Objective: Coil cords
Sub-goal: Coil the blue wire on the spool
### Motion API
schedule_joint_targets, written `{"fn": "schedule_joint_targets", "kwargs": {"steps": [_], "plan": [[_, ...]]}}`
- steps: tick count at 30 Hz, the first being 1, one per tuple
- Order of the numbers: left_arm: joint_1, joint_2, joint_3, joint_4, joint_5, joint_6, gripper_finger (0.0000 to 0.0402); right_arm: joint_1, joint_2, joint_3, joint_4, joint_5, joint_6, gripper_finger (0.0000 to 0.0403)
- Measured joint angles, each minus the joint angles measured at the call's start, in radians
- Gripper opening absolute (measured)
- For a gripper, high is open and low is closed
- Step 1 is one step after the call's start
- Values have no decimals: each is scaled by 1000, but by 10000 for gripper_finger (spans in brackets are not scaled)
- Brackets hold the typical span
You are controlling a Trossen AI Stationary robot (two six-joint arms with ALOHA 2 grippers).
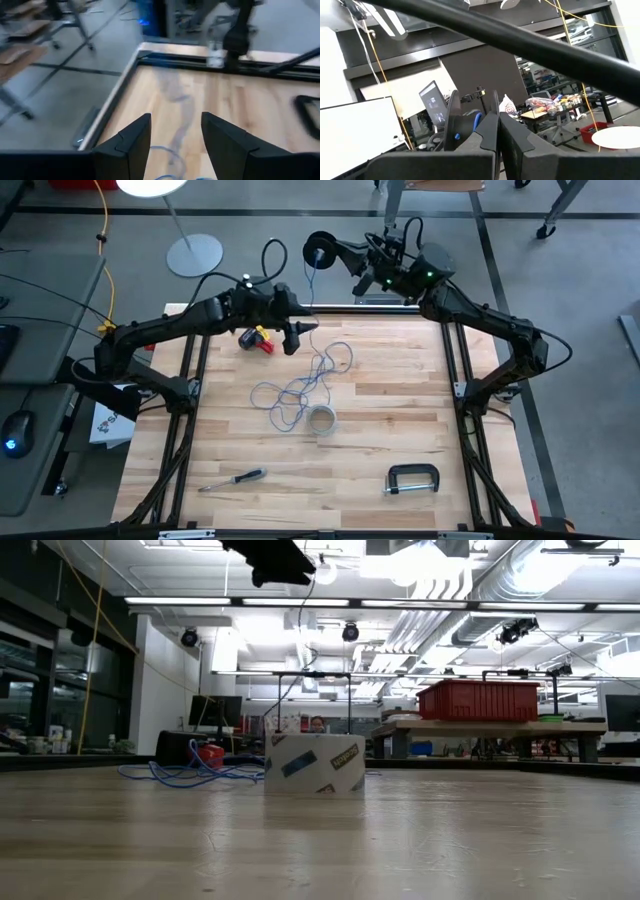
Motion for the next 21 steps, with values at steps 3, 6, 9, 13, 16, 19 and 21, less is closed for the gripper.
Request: {"fn": "schedule_joint_targets", "kwargs": {"steps": [3,6,9,13,16,19,21], "plan": [[5,-2,0,-36,48,22,170,0,0,0,0,-4,-2,0],[17,-15,0,-69,-9,34,170,-1,0,0,0,-6,-1,0],[31,-17,0,-53,-22,35,170,-1,0,0,0,-11,-1,0],[30,-5,0,-48,-14,35,170,-1,0,0,0,-11,-1,0],[23,7,0,-48,-11,29,170,-1,0,0,0,-14,-1,0],[14,14,0,-14,3,42,170,-1,0,0,0,-14,-1,0],[8,19,1,-8,7,43,170,-1,0,0,0,-14,-1,0]]}}
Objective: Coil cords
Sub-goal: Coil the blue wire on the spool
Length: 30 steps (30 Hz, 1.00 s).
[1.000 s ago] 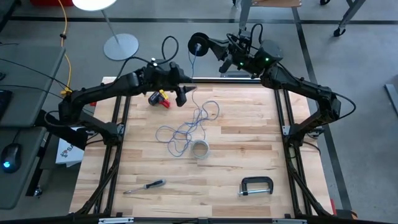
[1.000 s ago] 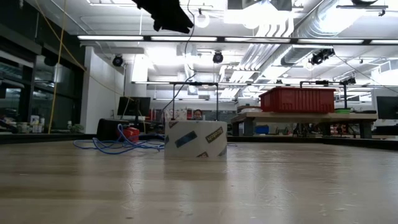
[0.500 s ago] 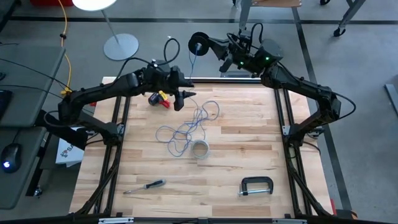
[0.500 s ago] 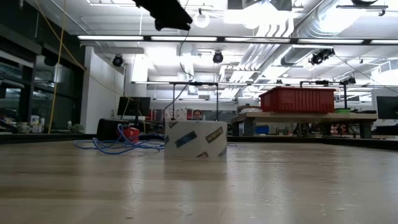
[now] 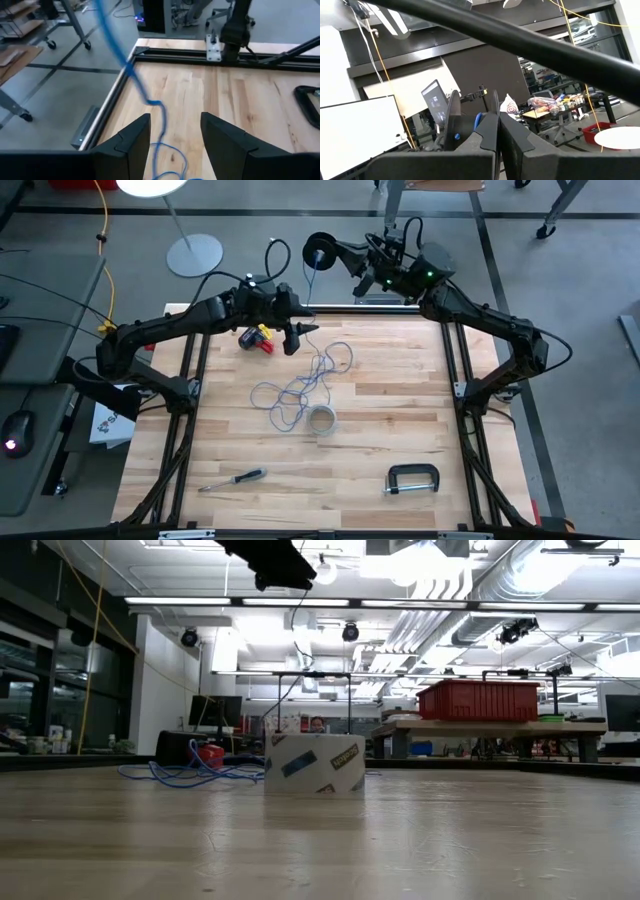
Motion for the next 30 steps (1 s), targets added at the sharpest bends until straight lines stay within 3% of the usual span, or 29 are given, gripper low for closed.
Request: {"fn": "schedule_joint_targets", "kwargs": {"steps": [8,18,22,25,30], "plan": [[-11,1,0,-10,-27,-17,155,0,0,0,0,-15,0,0],[-11,1,0,-60,-57,-31,8,0,0,0,0,-15,0,0],[-21,1,11,-81,31,-97,3,0,0,0,0,3,-4,0],[-50,1,55,-130,109,-130,2,0,1,0,-6,113,14,0],[-101,1,125,-162,121,-157,1,-12,12,0,0,160,70,0]]}}
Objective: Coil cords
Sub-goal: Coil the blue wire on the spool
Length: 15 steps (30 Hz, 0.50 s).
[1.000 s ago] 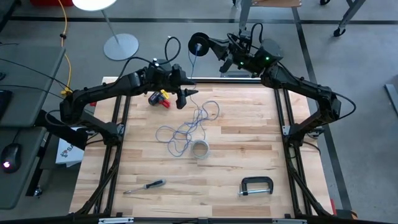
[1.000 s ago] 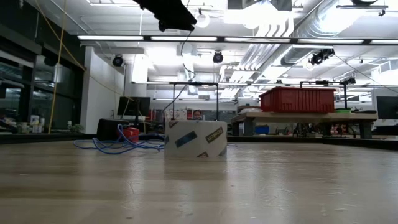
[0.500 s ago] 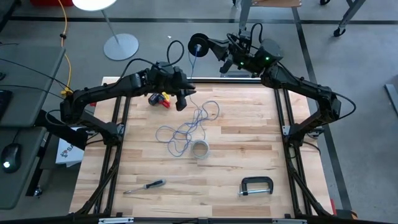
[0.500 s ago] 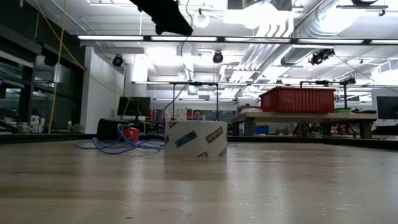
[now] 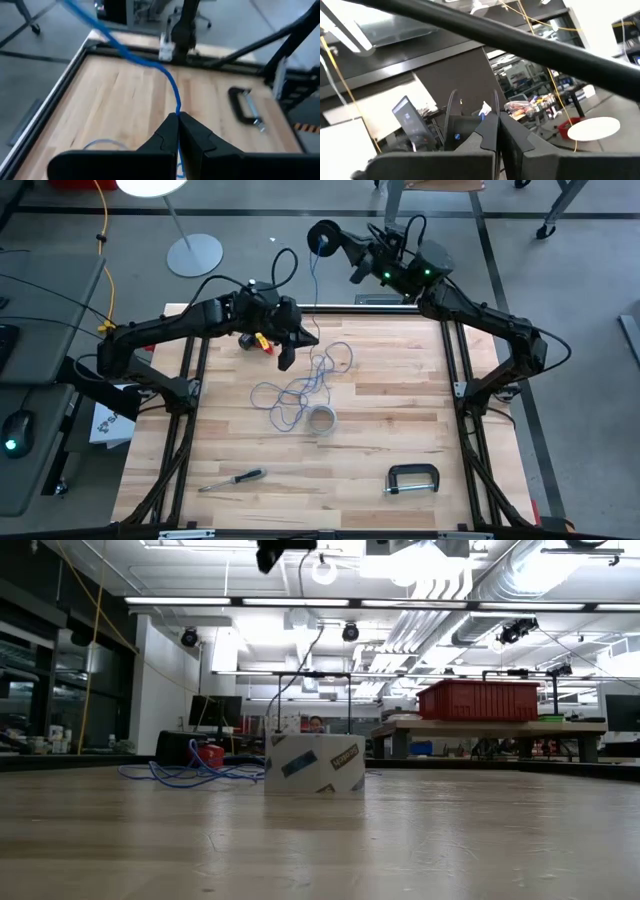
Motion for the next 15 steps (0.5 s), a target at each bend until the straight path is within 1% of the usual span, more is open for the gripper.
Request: {"fn": "schedule_joint_targets", "kwargs": {"steps": [6,9,12,15], "plan": [[-21,2,98,-3,33,-69,1,3,28,0,18,2,61,0],[-20,16,131,-27,56,-97,0,5,49,0,60,-26,89,0],[-20,36,140,-97,58,-95,0,6,53,0,116,-51,89,0],[-20,50,139,-131,73,-96,0,6,48,0,153,-72,92,0]]}}
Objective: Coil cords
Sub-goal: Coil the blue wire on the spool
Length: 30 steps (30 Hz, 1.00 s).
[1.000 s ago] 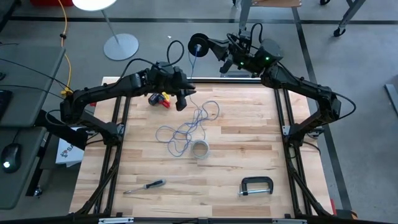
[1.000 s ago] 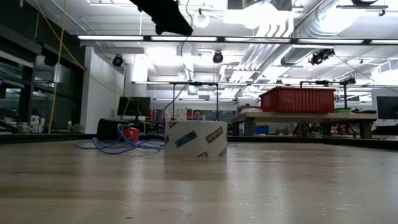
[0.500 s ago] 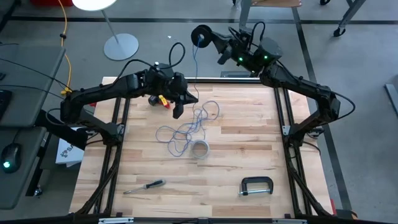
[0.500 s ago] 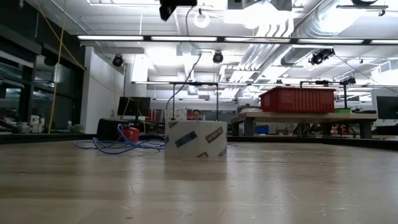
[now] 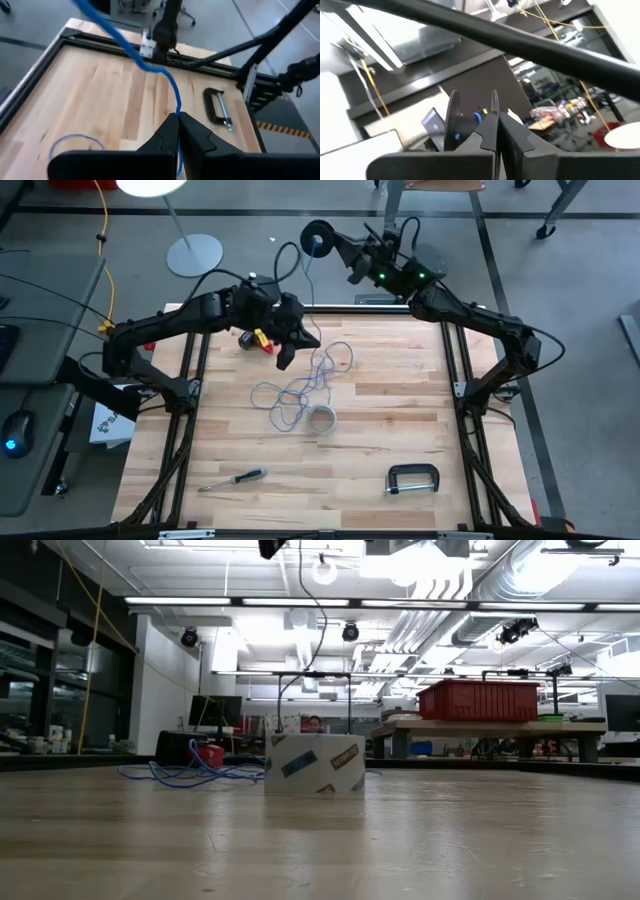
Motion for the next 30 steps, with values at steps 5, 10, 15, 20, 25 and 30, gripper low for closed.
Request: {"fn": "schedule_joint_targets", "kwargs": {"steps": [5,10,15,20,25,30], "plan": [[0,35,2,57,49,-22,0,0,0,0,30,-1,19,0],[-7,90,2,130,165,-92,0,0,0,0,18,11,20,0],[-27,124,1,158,241,-137,0,0,0,0,-27,11,23,0],[-41,120,30,152,302,-174,0,-1,0,0,-160,26,23,0],[-32,120,103,64,314,-157,0,-4,0,0,-184,14,16,0],[-16,117,165,-160,199,-24,0,-7,-15,0,-146,-10,-10,0]]}}
